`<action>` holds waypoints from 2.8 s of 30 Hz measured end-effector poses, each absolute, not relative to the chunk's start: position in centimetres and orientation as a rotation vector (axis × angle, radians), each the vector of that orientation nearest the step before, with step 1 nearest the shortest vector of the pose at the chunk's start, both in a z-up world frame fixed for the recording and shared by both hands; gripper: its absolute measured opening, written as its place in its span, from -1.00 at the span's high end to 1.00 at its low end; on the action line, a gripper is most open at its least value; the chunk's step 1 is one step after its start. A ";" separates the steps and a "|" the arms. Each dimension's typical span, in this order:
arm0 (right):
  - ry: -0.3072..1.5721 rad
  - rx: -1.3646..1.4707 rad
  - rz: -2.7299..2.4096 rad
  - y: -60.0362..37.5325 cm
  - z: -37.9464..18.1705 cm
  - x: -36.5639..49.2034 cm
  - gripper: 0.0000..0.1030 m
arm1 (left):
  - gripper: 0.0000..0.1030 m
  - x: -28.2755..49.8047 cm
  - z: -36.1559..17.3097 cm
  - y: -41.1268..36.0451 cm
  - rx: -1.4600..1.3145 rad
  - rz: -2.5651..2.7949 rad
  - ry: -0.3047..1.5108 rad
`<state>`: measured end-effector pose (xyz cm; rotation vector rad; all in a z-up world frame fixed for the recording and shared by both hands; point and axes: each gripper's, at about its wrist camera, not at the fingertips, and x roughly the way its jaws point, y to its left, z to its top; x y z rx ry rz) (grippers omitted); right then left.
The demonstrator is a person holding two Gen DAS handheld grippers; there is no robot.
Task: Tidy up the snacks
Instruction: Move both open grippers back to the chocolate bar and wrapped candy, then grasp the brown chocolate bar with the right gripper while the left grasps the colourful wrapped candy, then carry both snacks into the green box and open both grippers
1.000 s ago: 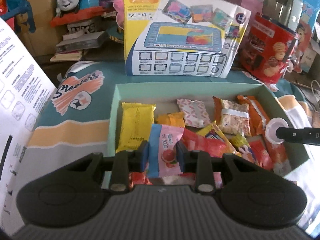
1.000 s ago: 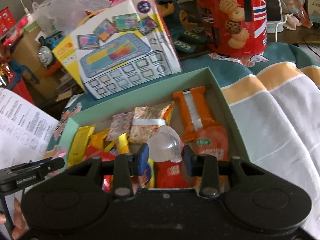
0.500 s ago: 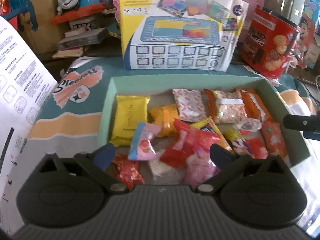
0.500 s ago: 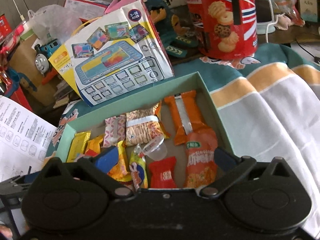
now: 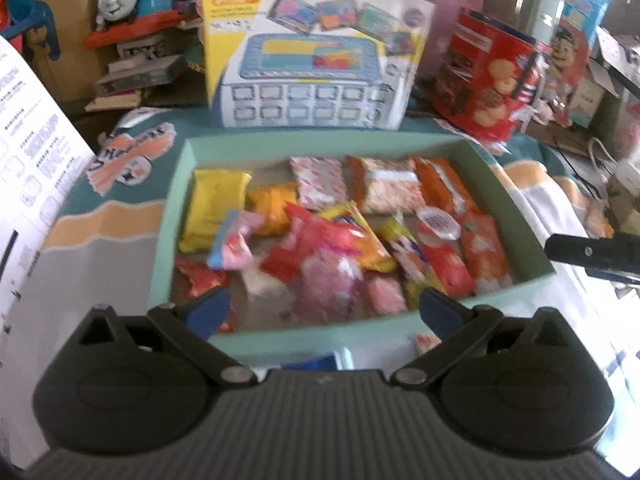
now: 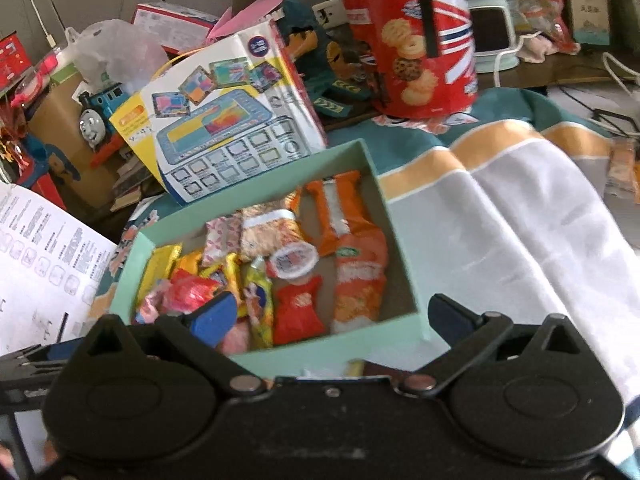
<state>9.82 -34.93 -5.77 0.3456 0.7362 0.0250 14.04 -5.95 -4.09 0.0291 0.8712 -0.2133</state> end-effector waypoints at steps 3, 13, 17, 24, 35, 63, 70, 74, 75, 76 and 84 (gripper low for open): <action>0.742 0.324 0.009 -36.0 -6.7 8.6 -1.00 | -1.00 12.9 -5.0 -6.9 0.050 -0.235 0.895; 0.849 0.313 0.016 -36.9 -10.3 8.4 -1.00 | -0.98 12.1 -9.0 -10.8 0.060 -0.320 1.013; 0.846 0.329 0.008 -37.5 -10.8 8.7 -0.93 | -0.79 12.9 -10.2 -12.7 0.062 -0.354 1.044; 0.851 0.287 0.047 -37.6 -11.6 8.5 -0.64 | 0.52 13.6 -12.5 -14.8 0.147 -0.370 1.048; 0.891 0.130 0.141 -34.5 -12.8 10.6 -0.34 | 0.51 12.0 -12.2 -11.6 0.108 -0.388 1.061; 0.897 -0.141 0.128 -29.6 -13.4 6.6 0.29 | 0.52 10.6 -12.5 -10.7 0.148 -0.396 1.021; 0.900 -0.013 0.122 -30.9 -11.9 5.5 0.30 | 0.54 9.7 -11.2 -9.8 0.108 -0.409 1.020; 0.860 0.016 0.140 -31.2 -9.7 5.3 0.30 | 0.54 9.5 -8.9 -8.8 0.081 -0.414 0.971; 0.844 0.023 0.148 -31.1 -8.9 5.4 0.30 | 0.54 9.6 -8.2 -8.5 0.072 -0.412 0.957; 0.833 0.030 0.156 -31.0 -8.5 5.6 0.30 | 0.54 9.8 -7.5 -8.1 0.063 -0.408 0.942; 0.772 0.075 0.215 -28.6 -4.9 11.1 0.30 | 0.54 14.8 -3.2 -4.3 0.047 -0.315 0.855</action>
